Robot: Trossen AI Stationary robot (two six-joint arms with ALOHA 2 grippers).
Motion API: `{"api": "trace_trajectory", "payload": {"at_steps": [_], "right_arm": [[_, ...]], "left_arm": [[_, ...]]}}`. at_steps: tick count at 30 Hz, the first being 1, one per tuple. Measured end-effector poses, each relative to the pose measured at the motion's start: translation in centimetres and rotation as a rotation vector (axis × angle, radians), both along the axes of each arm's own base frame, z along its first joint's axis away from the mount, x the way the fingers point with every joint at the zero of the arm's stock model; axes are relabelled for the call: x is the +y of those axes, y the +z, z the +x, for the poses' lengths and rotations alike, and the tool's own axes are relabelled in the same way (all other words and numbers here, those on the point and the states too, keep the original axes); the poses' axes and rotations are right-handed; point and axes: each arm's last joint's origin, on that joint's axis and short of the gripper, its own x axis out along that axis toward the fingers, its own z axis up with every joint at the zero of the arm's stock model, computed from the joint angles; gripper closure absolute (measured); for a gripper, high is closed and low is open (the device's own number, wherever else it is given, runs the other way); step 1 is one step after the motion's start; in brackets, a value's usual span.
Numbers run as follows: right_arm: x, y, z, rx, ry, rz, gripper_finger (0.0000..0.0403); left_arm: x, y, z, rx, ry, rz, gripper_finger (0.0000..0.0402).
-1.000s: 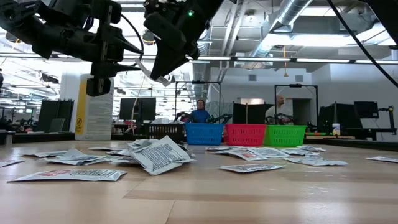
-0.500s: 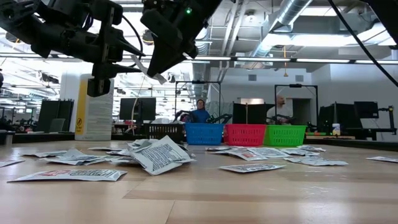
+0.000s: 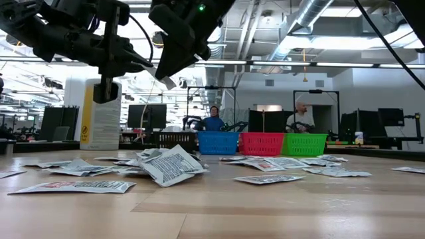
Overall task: Pick & Place First Aid Supplies
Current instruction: Put the green bandage pack in the black bin
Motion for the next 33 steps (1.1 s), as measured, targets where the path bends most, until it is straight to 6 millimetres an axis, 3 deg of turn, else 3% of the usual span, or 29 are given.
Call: {"api": "trace_trajectory", "payload": {"at_steps": [9, 17, 22, 28, 33], "right_arm": [[-0.2, -0.2, -0.2, 0.025, -0.009, 0.003, 0.0313], [-0.7, -0.3, -0.4, 0.051, -0.027, 0.0, 0.0206], [-1.8, -0.7, -0.9, 0.105, -0.127, -0.006, 0.0152], [-3.2, -1.1, -1.6, 0.168, -0.221, 0.03, 0.0143], [-3.3, -1.3, -2.0, 0.202, -0.232, 0.07, 0.0143]], "left_arm": [[0.0, 0.0, 0.0, -0.003, -0.012, 0.033, 0.0396], [0.0, 0.0, 0.0, -0.004, -0.021, 0.034, 0.0396], [-0.1, 0.0, 0.0, -0.005, -0.041, 0.029, 0.0394], [-0.3, 0.0, 0.0, -0.008, -0.06, 0.059, 0.0396], [-0.3, 0.0, 0.0, -0.012, -0.072, 0.098, 0.0394]]}}
